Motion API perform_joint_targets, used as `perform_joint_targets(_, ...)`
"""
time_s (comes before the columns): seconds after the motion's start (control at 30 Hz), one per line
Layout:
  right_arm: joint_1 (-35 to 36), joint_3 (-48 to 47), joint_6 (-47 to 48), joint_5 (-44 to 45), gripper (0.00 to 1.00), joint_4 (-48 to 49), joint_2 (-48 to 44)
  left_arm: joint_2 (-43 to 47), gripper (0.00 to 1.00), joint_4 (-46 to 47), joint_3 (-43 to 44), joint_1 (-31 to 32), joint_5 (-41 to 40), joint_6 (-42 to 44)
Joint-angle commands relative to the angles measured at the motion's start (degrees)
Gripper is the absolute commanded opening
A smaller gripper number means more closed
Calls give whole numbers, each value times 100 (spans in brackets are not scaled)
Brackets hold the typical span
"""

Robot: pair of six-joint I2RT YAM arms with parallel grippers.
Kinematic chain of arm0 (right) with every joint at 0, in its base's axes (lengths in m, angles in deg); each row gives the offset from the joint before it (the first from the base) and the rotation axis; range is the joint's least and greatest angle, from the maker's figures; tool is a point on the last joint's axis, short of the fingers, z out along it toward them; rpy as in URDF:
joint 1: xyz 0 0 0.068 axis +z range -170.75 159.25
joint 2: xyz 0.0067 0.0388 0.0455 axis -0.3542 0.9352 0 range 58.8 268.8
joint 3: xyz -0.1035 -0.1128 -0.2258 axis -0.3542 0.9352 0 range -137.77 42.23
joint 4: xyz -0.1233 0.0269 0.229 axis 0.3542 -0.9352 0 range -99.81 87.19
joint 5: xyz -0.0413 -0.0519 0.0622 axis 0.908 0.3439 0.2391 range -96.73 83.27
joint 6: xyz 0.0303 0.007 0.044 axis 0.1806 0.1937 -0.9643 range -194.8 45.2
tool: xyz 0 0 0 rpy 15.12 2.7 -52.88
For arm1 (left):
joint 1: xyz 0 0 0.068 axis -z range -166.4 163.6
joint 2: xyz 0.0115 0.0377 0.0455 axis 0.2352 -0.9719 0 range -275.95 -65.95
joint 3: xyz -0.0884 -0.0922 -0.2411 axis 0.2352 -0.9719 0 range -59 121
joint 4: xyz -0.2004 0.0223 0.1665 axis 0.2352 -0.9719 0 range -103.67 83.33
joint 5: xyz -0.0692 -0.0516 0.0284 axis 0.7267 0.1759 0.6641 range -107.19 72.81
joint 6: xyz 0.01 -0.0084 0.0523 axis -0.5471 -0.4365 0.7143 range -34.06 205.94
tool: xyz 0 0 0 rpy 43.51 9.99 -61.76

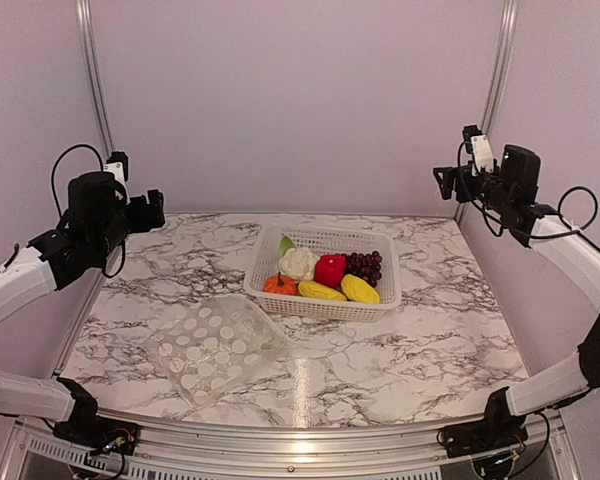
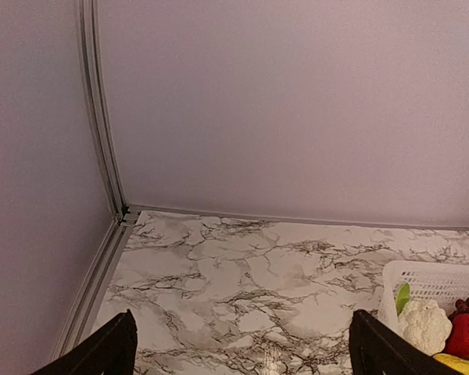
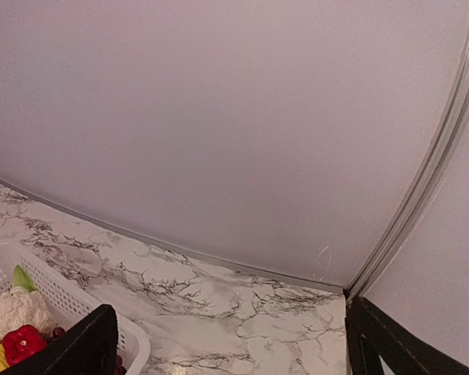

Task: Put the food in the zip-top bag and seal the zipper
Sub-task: Adjust both arms in the bin at the center of the board.

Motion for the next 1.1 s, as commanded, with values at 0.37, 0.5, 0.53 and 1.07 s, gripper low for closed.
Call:
perform_joint_targets(0.37,-953,475,14,-819,98,-84,338,-2089,87,57,680,1513,133,-917)
perform_joint_targets(0.5,-1095,589,218,-1328,96,-102,360,-2655,83,-71,827,2056,107,-1738)
perform_joint_targets(0.53,-1104,598,282,-1467,94,-175,387,-2775,81,-101,862,2176,118,-1959)
perform_joint_targets(1.07,-832,859,917,-2359,85,-550,227,-4478,62,-1060,1937,2844,316,-5057)
